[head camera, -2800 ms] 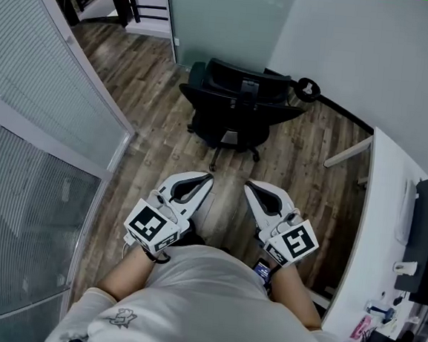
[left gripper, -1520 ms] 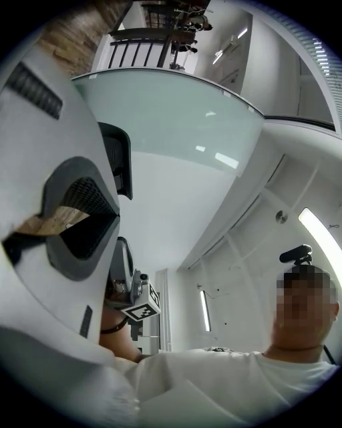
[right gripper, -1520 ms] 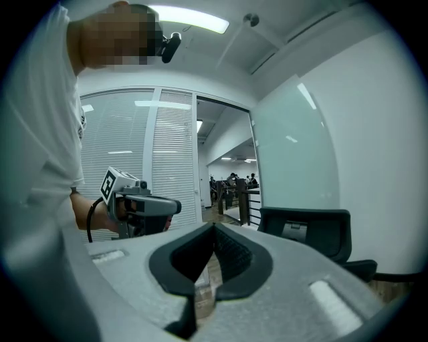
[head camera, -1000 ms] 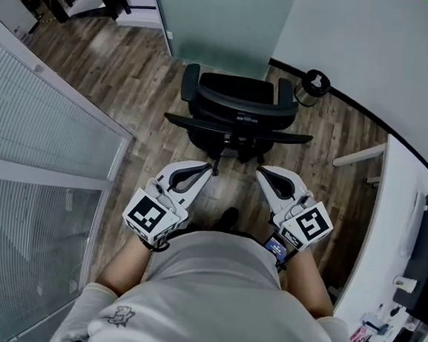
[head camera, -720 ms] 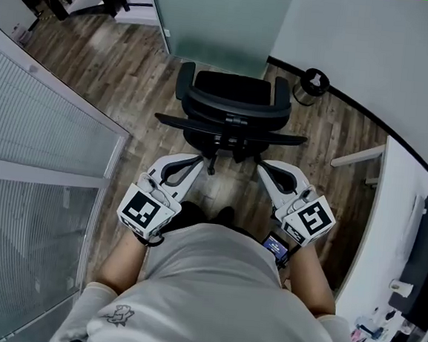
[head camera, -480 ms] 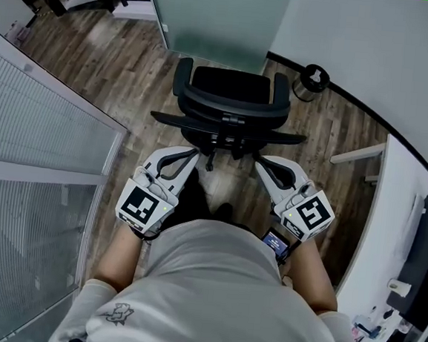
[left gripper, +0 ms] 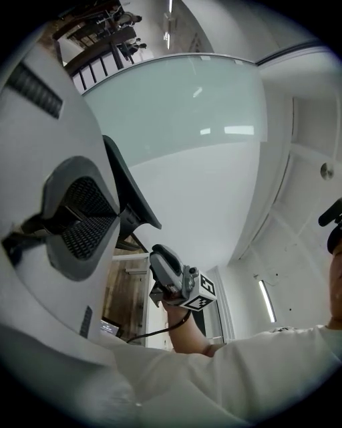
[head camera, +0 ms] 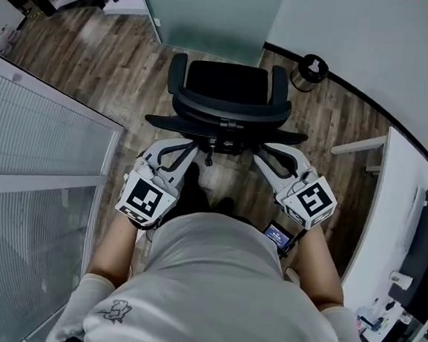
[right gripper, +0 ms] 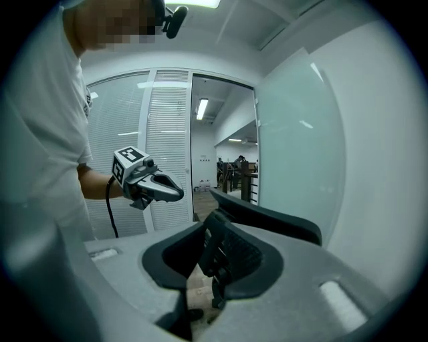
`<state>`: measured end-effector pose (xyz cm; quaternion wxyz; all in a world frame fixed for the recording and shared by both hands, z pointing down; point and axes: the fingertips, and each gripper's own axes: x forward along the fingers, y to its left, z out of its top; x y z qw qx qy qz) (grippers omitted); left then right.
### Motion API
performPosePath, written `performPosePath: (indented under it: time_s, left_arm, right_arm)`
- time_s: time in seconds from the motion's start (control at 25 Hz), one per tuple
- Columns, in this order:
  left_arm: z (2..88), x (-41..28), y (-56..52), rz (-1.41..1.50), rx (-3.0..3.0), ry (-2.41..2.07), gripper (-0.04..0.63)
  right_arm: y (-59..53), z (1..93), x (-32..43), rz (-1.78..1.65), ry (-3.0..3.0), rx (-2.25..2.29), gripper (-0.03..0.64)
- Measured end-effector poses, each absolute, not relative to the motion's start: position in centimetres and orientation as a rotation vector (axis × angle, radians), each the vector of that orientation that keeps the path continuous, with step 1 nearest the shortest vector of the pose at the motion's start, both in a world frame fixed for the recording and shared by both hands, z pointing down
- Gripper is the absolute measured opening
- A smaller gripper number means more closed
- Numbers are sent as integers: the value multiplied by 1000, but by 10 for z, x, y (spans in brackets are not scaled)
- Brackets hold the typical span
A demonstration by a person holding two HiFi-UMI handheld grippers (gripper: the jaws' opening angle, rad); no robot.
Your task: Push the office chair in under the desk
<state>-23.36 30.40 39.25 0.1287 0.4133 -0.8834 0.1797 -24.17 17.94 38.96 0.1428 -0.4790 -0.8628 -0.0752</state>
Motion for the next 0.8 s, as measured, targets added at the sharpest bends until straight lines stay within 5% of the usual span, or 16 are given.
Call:
performPosePath:
  time_s: [0.56,0.8]
  left_arm:
    - [479,-272,317,793,1289,-2176,157]
    - [514,-286,327,971,1295,-2035,173]
  right_arm:
    - [190,476,-279,-594,-2173,-1403,158]
    - [184,504,-293,-791,-2042,-1395,163]
